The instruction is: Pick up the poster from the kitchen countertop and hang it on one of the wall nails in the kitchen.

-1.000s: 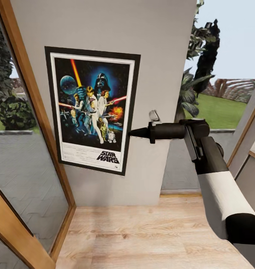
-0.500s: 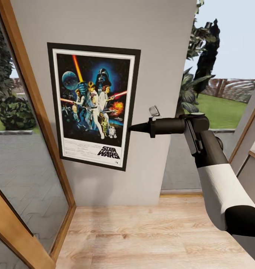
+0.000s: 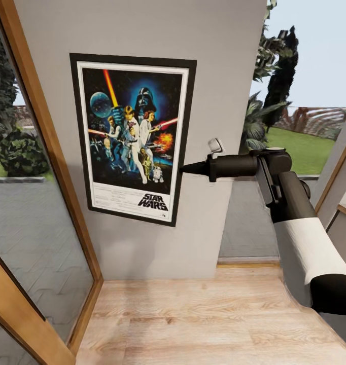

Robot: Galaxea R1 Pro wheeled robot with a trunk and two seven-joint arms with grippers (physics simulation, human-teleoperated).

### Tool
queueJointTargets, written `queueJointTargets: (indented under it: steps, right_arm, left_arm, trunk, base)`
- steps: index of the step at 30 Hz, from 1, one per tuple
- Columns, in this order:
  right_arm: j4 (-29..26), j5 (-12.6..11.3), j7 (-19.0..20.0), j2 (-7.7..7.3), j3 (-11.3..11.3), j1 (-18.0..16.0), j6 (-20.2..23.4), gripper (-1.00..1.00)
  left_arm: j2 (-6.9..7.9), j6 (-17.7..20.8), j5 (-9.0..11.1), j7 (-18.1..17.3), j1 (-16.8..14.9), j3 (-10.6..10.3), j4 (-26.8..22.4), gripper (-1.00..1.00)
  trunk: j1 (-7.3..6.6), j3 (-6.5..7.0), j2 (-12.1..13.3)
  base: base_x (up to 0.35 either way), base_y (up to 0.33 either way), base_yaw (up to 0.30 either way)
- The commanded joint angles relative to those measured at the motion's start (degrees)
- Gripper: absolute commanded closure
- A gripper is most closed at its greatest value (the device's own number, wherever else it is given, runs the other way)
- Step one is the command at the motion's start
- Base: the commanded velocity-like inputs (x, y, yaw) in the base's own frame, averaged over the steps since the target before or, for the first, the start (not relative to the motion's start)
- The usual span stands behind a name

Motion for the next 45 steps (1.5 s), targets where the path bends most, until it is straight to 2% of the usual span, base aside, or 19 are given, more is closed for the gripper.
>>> queueJointTargets:
  steps: [1, 6, 17, 39, 43, 45]
  right_arm:
    - [0.2, -0.4, 0.0, -0.28, 0.1, -0.6, 0.8, 1.0]
    - [1.2, -0.4, 0.1, -1.03, 0.2, -2.5, 0.9, 1.0]
    - [1.4, -0.3, 0.2, -2.33, 2.1, -3.1, 1.0, 1.0]
    - [1.5, -0.3, 0.2, -2.46, 2.2, -4.5, 1.0, 1.0]
    - [1.8, -0.3, 0.1, -2.39, 2.2, -4.6, 2.4, 1.0]
    - [1.8, -0.3, 0.1, -2.37, 2.2, -4.9, 4.5, 1.0]
  left_arm:
    - [-0.02, 0.0, 0.0, -0.3, 0.0, 0.2, -0.1, -1.0]
    - [-0.02, 0.0, 0.0, -0.3, 0.0, 0.2, -0.1, -1.0]
    - [0.0, 0.0, 0.0, -0.3, 0.0, 0.2, -0.1, -1.0]
    - [0.02, 0.1, 0.0, -0.3, 0.0, 0.2, -0.1, -1.0]
    - [0.05, 0.1, 0.0, -0.3, 0.0, 0.2, -0.1, -1.0]
    - [0.04, 0.1, 0.0, -0.3, 0.0, 0.2, -0.1, -1.0]
  trunk:
    - [0.04, -0.12, -0.1]
    - [0.04, -0.12, -0.1]
    - [0.04, -0.12, -0.1]
    - [0.04, -0.12, -0.1]
    - [0.04, -0.12, -0.1]
    - [0.04, -0.12, -0.1]
  base:
    - [0.0, 0.0, 0.0]
    - [0.0, 0.0, 0.0]
    - [0.0, 0.0, 0.0]
    - [0.0, 0.0, 0.0]
    - [0.0, 0.0, 0.0]
    - [0.0, 0.0, 0.0]
